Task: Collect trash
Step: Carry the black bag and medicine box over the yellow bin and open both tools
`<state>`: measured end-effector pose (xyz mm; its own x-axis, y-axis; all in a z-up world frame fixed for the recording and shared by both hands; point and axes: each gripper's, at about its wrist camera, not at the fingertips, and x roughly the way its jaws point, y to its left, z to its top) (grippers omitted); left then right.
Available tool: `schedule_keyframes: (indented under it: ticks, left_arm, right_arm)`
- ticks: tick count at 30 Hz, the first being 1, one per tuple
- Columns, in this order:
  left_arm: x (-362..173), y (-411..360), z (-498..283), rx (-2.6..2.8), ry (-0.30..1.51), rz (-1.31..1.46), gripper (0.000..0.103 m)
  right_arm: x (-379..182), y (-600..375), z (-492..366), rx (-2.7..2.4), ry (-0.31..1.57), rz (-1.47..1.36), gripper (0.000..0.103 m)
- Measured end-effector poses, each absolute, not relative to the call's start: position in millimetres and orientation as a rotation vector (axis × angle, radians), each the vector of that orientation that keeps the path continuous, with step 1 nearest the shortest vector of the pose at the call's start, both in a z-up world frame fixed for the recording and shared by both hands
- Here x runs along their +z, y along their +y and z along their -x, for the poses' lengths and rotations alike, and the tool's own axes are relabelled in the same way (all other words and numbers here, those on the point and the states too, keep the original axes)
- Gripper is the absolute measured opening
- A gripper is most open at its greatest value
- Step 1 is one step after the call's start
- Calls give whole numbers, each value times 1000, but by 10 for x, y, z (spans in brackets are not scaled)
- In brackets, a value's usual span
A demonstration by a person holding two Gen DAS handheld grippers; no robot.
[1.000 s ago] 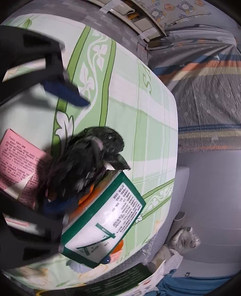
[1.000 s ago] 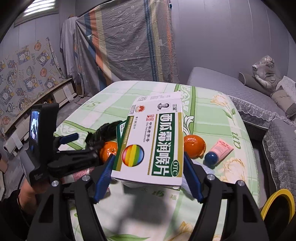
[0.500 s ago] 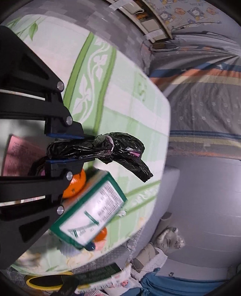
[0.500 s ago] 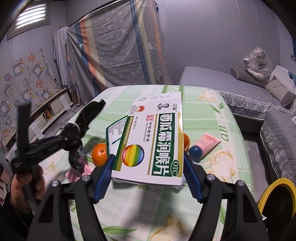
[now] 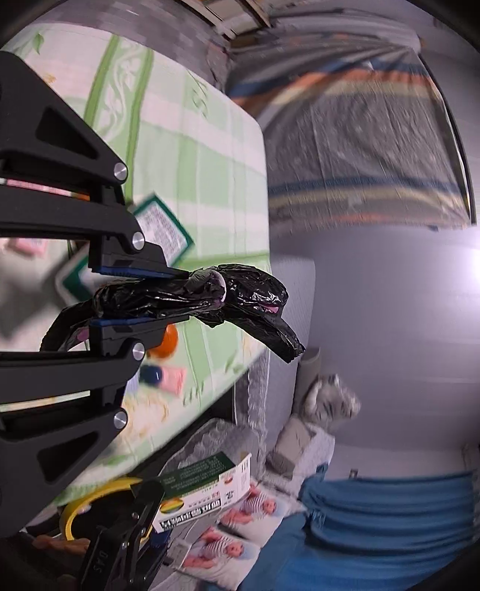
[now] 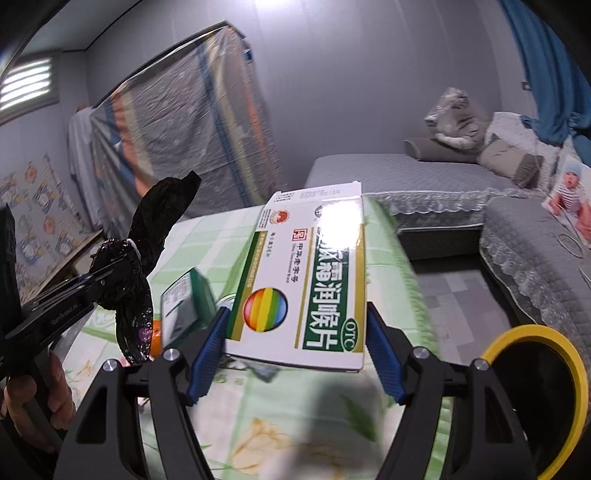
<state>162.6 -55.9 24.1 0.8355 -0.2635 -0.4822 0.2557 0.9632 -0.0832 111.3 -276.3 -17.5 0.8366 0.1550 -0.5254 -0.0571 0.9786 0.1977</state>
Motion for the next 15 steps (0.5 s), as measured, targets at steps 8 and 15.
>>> schedule_keyframes:
  ticks: [8, 15]
  left_arm:
    - [394, -1373, -1468, -447, 454, -33, 16]
    - [456, -1954, -1333, -577, 424, -72, 16]
  right_arm:
    - [-112, -3475, -764, -51, 500, -234, 67]
    - [-130, -4040, -450, -205, 461, -272, 67]
